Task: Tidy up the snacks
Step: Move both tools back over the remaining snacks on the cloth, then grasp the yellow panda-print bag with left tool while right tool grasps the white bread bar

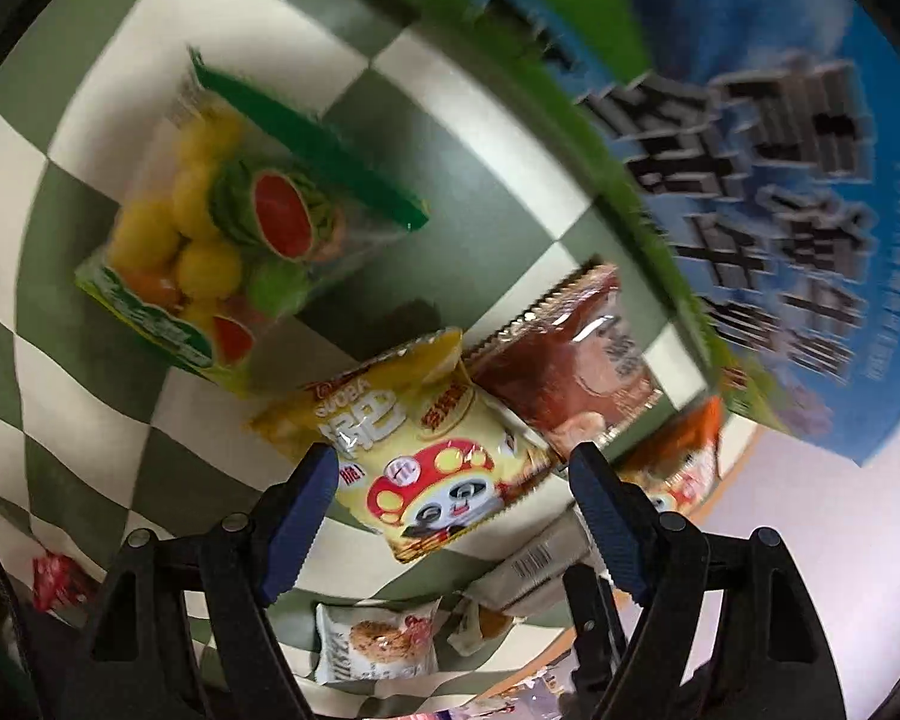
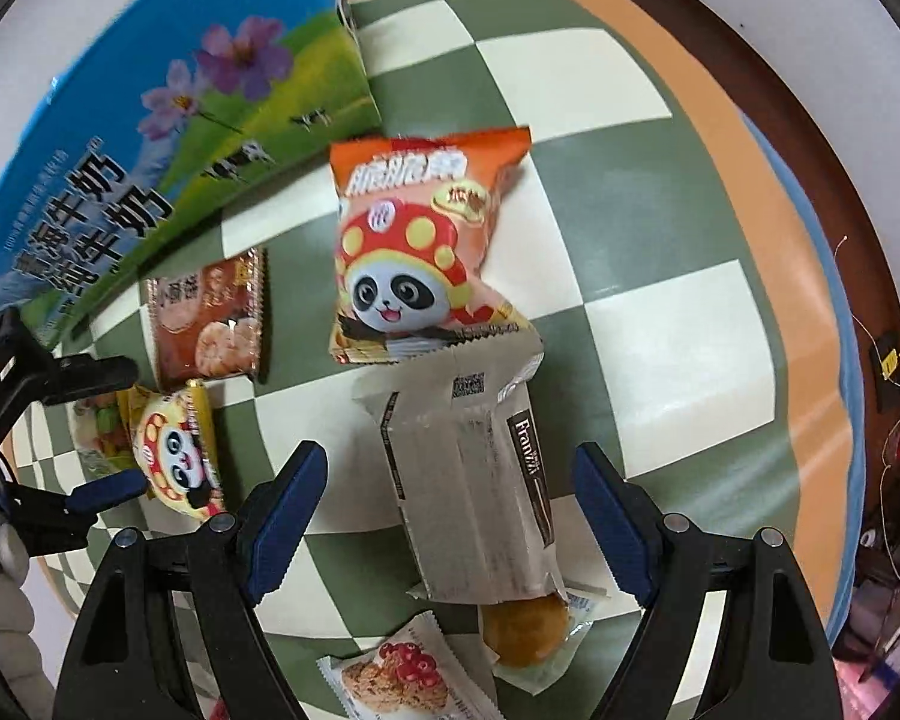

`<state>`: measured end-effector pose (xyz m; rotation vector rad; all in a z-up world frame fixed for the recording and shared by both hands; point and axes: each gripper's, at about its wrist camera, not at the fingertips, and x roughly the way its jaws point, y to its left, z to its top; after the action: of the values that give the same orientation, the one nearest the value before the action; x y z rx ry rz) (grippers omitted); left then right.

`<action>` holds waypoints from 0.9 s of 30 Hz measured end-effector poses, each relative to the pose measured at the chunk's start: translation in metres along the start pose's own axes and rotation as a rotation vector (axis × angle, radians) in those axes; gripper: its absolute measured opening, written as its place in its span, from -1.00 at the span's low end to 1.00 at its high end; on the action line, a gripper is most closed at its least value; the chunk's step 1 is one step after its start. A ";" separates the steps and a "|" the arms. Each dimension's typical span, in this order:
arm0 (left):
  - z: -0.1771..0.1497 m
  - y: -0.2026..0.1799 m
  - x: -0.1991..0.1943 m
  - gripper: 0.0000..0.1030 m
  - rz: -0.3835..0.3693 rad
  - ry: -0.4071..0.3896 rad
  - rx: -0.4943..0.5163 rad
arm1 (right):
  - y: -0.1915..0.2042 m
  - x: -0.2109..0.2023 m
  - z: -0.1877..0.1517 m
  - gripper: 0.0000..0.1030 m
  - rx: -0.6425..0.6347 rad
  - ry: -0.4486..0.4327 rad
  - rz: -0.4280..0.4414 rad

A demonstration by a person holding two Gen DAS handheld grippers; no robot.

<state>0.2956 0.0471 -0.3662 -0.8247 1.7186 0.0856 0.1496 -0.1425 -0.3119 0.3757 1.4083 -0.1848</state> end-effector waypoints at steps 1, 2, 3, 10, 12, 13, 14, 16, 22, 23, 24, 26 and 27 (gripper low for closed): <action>-0.001 -0.002 0.003 0.50 0.020 -0.018 0.001 | 0.000 0.003 -0.001 0.66 0.000 0.006 -0.001; -0.002 -0.004 0.004 0.50 0.045 -0.041 0.010 | -0.001 0.006 -0.001 0.66 -0.002 0.010 -0.003; -0.004 -0.006 0.004 0.47 0.070 -0.068 0.027 | -0.001 0.009 -0.003 0.66 -0.008 0.014 -0.010; -0.030 -0.018 0.013 0.36 0.265 -0.140 0.369 | -0.004 0.025 -0.014 0.16 -0.061 0.046 -0.040; -0.040 -0.016 0.015 0.36 0.320 -0.134 0.462 | -0.004 0.026 -0.019 0.15 -0.083 0.049 -0.034; -0.045 -0.016 0.017 0.36 0.355 -0.128 0.529 | -0.003 0.027 -0.022 0.15 -0.095 0.056 -0.030; -0.049 -0.016 0.019 0.36 0.381 -0.124 0.577 | -0.001 0.028 -0.025 0.15 -0.104 0.062 -0.026; -0.060 -0.017 0.022 0.36 0.446 -0.130 0.688 | 0.006 0.031 -0.029 0.15 -0.138 0.081 -0.014; -0.081 -0.021 0.018 0.37 0.514 -0.167 0.816 | 0.021 0.042 -0.037 0.33 -0.188 0.183 0.037; -0.075 -0.013 0.014 0.37 0.463 -0.129 0.735 | 0.022 0.043 -0.035 0.38 -0.185 0.183 0.040; -0.068 -0.004 0.010 0.37 0.409 -0.100 0.641 | 0.022 0.044 -0.035 0.39 -0.182 0.181 0.040; -0.055 0.017 0.001 0.38 0.275 -0.052 0.435 | 0.022 0.045 -0.031 0.40 -0.174 0.184 0.038; -0.049 0.027 0.000 0.38 0.219 -0.032 0.344 | 0.022 0.046 -0.030 0.40 -0.174 0.185 0.038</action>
<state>0.2399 0.0444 -0.3596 -0.3792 1.7256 -0.0487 0.1364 -0.1068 -0.3571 0.2808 1.5852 0.0044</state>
